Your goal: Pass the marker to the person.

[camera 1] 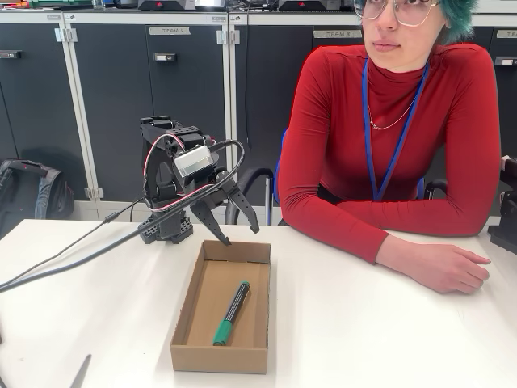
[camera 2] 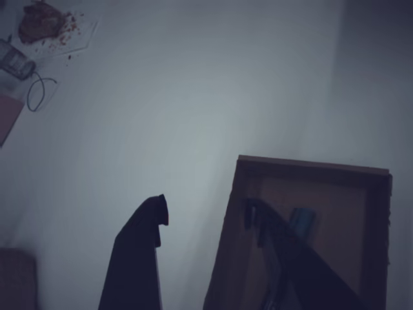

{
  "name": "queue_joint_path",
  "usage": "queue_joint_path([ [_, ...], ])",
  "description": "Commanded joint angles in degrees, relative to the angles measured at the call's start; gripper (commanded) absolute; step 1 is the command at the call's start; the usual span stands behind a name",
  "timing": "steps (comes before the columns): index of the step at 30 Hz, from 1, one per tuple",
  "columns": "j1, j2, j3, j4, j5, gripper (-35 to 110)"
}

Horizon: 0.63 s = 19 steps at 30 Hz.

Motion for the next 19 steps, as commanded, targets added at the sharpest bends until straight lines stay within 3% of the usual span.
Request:
queue_joint_path([
  [1, -1.23, 2.20, -2.37, -1.41, -0.09, 26],
  [19, -1.23, 1.67, -3.16, -0.88, -0.35, 26],
])
